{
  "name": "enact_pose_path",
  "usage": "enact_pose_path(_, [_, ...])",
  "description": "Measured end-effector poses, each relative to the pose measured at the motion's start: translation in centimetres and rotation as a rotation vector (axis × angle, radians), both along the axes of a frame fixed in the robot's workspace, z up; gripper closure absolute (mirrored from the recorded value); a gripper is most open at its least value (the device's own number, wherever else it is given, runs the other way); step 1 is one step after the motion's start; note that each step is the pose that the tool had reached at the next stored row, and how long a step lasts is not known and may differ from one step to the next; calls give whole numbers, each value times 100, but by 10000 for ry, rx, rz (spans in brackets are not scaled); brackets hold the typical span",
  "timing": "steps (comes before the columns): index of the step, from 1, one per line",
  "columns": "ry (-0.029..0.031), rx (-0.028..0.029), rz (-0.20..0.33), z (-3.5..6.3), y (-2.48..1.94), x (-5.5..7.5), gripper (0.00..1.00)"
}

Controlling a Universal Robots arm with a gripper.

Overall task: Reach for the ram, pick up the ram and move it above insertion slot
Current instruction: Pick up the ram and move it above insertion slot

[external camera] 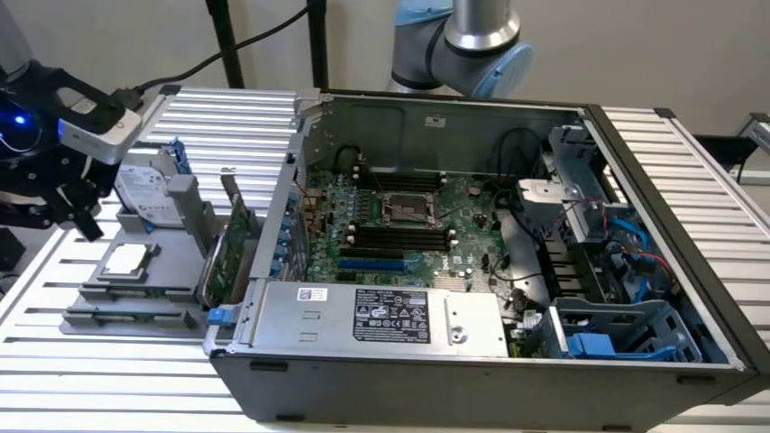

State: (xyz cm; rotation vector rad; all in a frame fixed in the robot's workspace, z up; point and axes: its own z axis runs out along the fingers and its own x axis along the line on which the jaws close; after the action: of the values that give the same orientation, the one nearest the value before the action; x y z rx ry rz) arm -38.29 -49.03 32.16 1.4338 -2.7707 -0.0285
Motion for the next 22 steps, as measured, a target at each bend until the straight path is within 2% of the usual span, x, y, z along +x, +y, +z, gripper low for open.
enact_pose_path(22, [0,0,4001,-164,0,0,89])
